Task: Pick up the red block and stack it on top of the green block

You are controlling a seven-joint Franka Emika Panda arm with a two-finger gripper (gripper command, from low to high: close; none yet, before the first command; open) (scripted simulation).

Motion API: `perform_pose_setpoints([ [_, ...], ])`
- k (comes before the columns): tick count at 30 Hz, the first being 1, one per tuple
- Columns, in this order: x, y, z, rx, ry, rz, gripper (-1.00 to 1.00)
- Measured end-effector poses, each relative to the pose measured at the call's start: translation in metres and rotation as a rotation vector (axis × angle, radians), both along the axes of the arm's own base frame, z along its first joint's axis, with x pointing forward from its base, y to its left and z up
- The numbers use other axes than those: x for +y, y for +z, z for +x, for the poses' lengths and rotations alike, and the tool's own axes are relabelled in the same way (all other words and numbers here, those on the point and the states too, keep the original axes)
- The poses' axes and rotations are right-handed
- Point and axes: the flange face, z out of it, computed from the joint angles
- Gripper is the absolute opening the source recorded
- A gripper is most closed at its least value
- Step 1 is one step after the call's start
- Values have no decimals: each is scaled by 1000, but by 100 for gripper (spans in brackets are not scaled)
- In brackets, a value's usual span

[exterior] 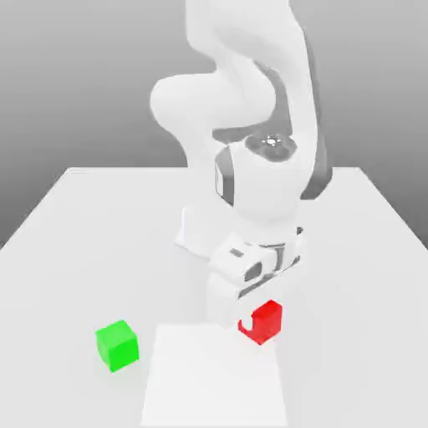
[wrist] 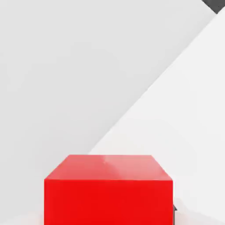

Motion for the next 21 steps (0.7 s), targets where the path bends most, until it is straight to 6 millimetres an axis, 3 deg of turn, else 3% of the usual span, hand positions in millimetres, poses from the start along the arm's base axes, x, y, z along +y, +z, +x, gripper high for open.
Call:
perform_pose_setpoints([
  [7, -115, 25, 25, -1, -427, 1, -100],
  [13, -221, 40, 16, 0, -805, 1, -100],
  [19, -230, -13, 15, 0, -839, 2, -100],
  [20, -230, -19, 14, 0, -840, 1, 100],
  [21, -230, -19, 14, 0, -840, 1, 100],
])
